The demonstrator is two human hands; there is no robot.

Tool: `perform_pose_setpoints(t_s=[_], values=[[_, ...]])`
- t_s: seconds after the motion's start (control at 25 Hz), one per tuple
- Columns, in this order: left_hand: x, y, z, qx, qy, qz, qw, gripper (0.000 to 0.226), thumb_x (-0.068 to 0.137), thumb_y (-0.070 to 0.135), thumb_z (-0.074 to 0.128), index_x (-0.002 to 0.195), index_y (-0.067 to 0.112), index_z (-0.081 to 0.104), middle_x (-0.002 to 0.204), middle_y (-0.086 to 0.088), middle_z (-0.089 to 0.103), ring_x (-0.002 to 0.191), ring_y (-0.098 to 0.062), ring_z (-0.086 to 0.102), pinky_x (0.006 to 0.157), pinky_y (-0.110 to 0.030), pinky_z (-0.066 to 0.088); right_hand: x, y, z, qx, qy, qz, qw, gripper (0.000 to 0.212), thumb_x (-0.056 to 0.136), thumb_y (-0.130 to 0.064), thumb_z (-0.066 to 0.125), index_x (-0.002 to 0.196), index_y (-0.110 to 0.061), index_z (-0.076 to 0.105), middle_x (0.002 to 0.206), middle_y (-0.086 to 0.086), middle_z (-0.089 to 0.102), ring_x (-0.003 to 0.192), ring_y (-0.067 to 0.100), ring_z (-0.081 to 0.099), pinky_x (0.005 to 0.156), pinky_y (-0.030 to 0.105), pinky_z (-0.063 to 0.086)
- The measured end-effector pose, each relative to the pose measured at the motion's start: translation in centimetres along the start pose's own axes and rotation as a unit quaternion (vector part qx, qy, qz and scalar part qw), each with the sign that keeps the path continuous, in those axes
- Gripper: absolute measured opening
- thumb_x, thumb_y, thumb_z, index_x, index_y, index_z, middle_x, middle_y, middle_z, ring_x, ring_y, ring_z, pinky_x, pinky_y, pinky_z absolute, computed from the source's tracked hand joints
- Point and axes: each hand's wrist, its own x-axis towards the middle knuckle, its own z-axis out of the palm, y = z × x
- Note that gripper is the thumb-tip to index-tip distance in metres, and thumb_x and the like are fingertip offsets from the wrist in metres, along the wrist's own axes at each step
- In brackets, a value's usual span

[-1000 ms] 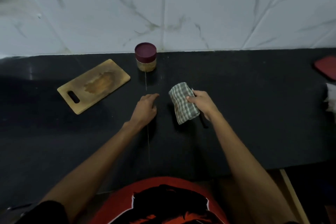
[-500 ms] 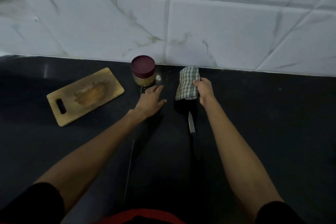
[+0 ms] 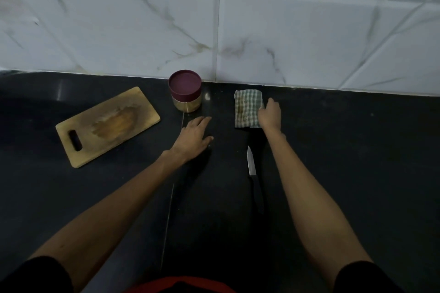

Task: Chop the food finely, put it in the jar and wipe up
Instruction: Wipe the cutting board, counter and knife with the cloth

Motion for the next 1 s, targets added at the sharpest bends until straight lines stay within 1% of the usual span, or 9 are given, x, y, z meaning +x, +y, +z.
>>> perform_pose_setpoints(t_s=[0.12, 0.2, 0.36, 0.52, 0.6, 0.68, 0.8, 0.88, 1.0], values=[[-2.5, -0.6, -0.2, -0.021, 0.002, 0.01, 1.0, 0.065, 0.093, 0.026, 0.056, 0.148, 0.018, 0.022, 0.152, -0.009, 0.026, 0.139, -0.026, 0.027, 0.112, -0.044, 0.031, -4.0, -0.2, 0.9, -0.015, 0.011, -0.052, 0.998, 0.028, 0.089, 0.005, 0.044, 0.113, 0.003, 0.057, 0.121, 0.023, 0.054, 0.112, 0.038, 0.054, 0.095, 0.048, 0.048], [-5.0, -1.6, -0.5, -0.039, 0.008, 0.018, 0.999, 0.059, 0.093, 0.024, 0.056, 0.145, 0.018, 0.03, 0.15, -0.007, 0.031, 0.137, -0.024, 0.031, 0.111, -0.043, 0.032, -8.0, -0.7, 1.9, -0.017, -0.005, -0.077, 0.997, 0.035, 0.091, 0.007, 0.044, 0.123, 0.003, 0.055, 0.129, 0.02, 0.051, 0.119, 0.035, 0.05, 0.102, 0.042, 0.043], [-10.4, -4.9, -1.1, -0.052, 0.123, 0.042, 0.99, 0.022, 0.092, 0.021, 0.058, 0.112, 0.015, 0.065, 0.125, -0.003, 0.057, 0.12, -0.018, 0.047, 0.1, -0.033, 0.04, -15.0, -3.0, 5.1, -0.015, -0.056, -0.104, 0.993, 0.048, 0.098, -0.002, 0.048, 0.146, -0.006, 0.04, 0.15, 0.011, 0.039, 0.14, 0.026, 0.036, 0.113, 0.034, 0.031], [-14.7, -9.7, -2.2, -0.064, 0.176, -0.011, 0.982, 0.014, 0.087, 0.025, 0.065, 0.095, 0.015, 0.07, 0.111, 0.0, 0.062, 0.107, -0.015, 0.053, 0.087, -0.027, 0.043, -18.8, -6.3, 8.8, -0.045, -0.127, -0.162, 0.978, 0.046, 0.098, -0.006, 0.053, 0.144, -0.01, 0.045, 0.148, 0.009, 0.042, 0.138, 0.023, 0.039, 0.113, 0.033, 0.034], [-16.2, -12.3, -3.0, -0.094, 0.192, -0.042, 0.976, 0.018, 0.089, 0.03, 0.063, 0.092, 0.014, 0.07, 0.107, -0.001, 0.064, 0.099, -0.015, 0.057, 0.082, -0.03, 0.048, -19.8, -8.0, 10.6, -0.073, -0.165, -0.187, 0.966, 0.045, 0.098, -0.008, 0.053, 0.143, -0.012, 0.046, 0.147, 0.008, 0.042, 0.138, 0.022, 0.039, 0.113, 0.035, 0.035], [-17.2, -14.5, -3.8, -0.14, 0.206, -0.068, 0.966, 0.021, 0.092, 0.028, 0.058, 0.097, 0.011, 0.07, 0.105, -0.004, 0.066, 0.097, -0.017, 0.06, 0.083, -0.032, 0.049, -20.1, -9.5, 12.1, -0.103, -0.199, -0.208, 0.952, 0.047, 0.098, -0.008, 0.053, 0.144, -0.012, 0.044, 0.149, 0.007, 0.04, 0.14, 0.023, 0.036, 0.114, 0.035, 0.033], [-18.1, -17.5, -5.2, -0.205, 0.232, -0.119, 0.943, 0.024, 0.093, 0.016, 0.057, 0.114, 0.008, 0.064, 0.114, -0.007, 0.065, 0.106, -0.02, 0.059, 0.088, -0.028, 0.045, -19.4, -11.8, 13.8, -0.14, -0.215, -0.222, 0.941, 0.051, 0.098, -0.008, 0.052, 0.147, -0.01, 0.04, 0.151, 0.01, 0.038, 0.139, 0.025, 0.036, 0.113, 0.036, 0.033], [-17.9, -19.6, -5.9, -0.227, 0.23, -0.166, 0.932, 0.037, 0.091, 0.015, 0.059, 0.127, 0.009, 0.053, 0.125, -0.012, 0.056, 0.11, -0.025, 0.056, 0.092, -0.035, 0.047, -18.4, -13.2, 14.6, -0.162, -0.207, -0.228, 0.937, 0.051, 0.097, -0.005, 0.051, 0.146, -0.008, 0.04, 0.148, 0.011, 0.04, 0.137, 0.027, 0.039, 0.11, 0.036, 0.035], [-16.4, -22.6, -6.7, -0.254, 0.207, -0.288, 0.9, 0.062, 0.089, 0.019, 0.061, 0.141, 0.005, 0.03, 0.138, -0.02, 0.034, 0.117, -0.035, 0.047, 0.098, -0.046, 0.042, -16.2, -14.8, 15.7, -0.19, -0.193, -0.226, 0.936, 0.045, 0.093, 0.0, 0.048, 0.138, -0.004, 0.046, 0.139, 0.016, 0.046, 0.129, 0.031, 0.044, 0.105, 0.039, 0.038]])
